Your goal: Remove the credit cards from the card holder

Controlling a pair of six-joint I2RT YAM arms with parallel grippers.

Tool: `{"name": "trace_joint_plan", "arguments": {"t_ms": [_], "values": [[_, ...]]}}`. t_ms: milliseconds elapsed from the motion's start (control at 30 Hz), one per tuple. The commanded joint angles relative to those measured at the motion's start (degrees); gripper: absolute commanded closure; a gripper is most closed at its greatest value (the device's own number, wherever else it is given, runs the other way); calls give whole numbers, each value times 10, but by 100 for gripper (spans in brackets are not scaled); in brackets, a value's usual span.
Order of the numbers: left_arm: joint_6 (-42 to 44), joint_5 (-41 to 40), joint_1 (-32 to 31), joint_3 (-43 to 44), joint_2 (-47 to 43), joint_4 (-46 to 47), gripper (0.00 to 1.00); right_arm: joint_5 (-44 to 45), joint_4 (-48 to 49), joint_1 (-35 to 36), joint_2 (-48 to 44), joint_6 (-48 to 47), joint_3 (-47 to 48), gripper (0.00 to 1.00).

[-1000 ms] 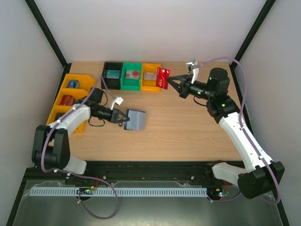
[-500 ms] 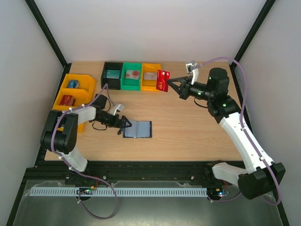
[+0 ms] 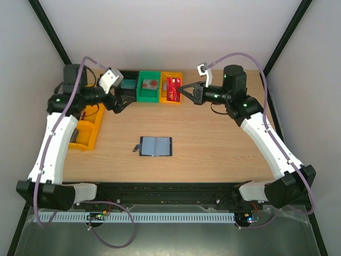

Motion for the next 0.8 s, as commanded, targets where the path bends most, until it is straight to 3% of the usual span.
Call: {"name": "trace_joint_plan", "arguments": {"t_ms": [0, 167, 267, 333, 400, 467, 667, 767], "values": [[101, 20, 0, 103, -33, -127, 1, -26, 24, 3, -8, 71, 38, 98], [117, 25, -8, 186, -57, -156, 1, -65, 4, 19, -1, 74, 54, 98], [185, 22, -23, 214, -84, -154, 0, -83, -3, 36, -1, 71, 57, 98], [289, 26, -24, 225, -108, -165, 0, -84, -5, 47, -2, 71, 55, 98], [472, 14, -21, 219, -131, -187, 1, -83, 0, 59, -2, 74, 53, 98], [589, -1, -13, 204, -152, -201, 0, -89, 17, 75, 2, 88, 47, 98], [780, -18, -4, 197, -195, -174, 0, -105, 137, 142, 27, 177, 16, 98], [888, -67, -4, 117, -244, -114, 1, -101, 141, 161, 50, 180, 37, 98]]}}
